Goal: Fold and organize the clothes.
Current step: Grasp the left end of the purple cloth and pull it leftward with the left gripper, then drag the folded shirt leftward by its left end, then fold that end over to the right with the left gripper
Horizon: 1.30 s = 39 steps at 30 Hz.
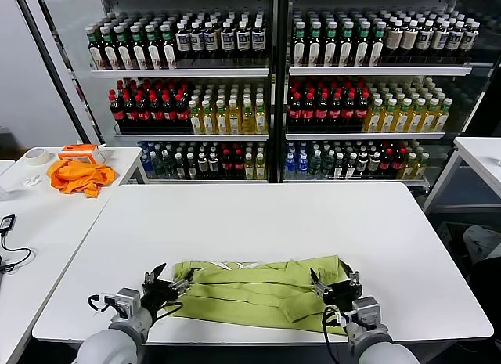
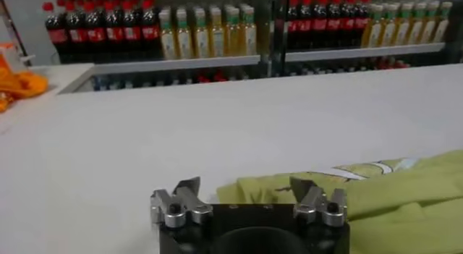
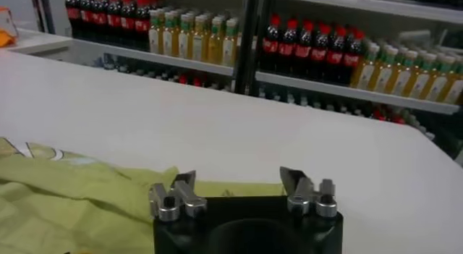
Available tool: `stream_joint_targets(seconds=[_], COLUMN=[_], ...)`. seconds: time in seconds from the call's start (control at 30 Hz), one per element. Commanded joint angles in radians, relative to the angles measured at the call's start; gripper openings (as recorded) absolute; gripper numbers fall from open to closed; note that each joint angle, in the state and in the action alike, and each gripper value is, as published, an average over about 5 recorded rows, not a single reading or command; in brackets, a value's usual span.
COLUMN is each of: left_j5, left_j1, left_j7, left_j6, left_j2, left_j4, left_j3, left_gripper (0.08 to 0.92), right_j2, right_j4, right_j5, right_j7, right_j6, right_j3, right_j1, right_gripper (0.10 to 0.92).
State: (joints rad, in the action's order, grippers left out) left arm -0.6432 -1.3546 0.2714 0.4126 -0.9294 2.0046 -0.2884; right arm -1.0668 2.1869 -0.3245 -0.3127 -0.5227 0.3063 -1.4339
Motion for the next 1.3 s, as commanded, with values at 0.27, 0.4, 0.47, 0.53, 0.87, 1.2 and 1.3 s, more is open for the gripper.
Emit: stream_joint_targets(seconds=[0.27,0.4,0.47,0.53,0.87,1.2,1.3], left_j5=[-0.085,-0.088,-0.088,-0.088,-0.019,0.199,0.233], left_j1=[0.008,-0.002,-0.009,-0.016,-0.002,-0.034,-0.07], left_j7=[0.133,0.133,0.133,0.131,0.119,0.119,0.109], left_j6=[0.072,0.071,0.071,0.07,0.054,0.126,0.154], left_j2=[-0.048,-0.049,-0.053,-0.059,-0.076,-0.094,-0.055], left_j4=[-0.042,-0.032,-0.024,-0.017,-0.033,0.05,0.066], left_j3=[0.054,0.059,0.062,0.065,0.064,-0.103,-0.221], left_gripper=[0.787,0.681,0.62,0.568,0.273,0.106,0.106], right_j2=[-0.006,-0.009,-0.01,-0.011,-0.015,-0.006,-0.006], right_j4=[0.02,0.009,0.006,0.005,0.002,0.007,0.004], right_j5=[0.045,0.053,0.056,0.057,0.069,0.069,0.069], right_j7=[0.001,0.003,0.005,0.005,0.004,0.003,0.004], right_j6=[0.009,0.013,0.014,0.014,0.02,0.02,0.02], right_j3=[0.02,0.011,0.005,0.0,-0.003,0.008,0.009], right_j1=[-0.044,-0.036,-0.036,-0.034,-0.034,-0.024,-0.018], right_gripper=[0.823,0.823,0.823,0.823,0.823,0.823,0.823])
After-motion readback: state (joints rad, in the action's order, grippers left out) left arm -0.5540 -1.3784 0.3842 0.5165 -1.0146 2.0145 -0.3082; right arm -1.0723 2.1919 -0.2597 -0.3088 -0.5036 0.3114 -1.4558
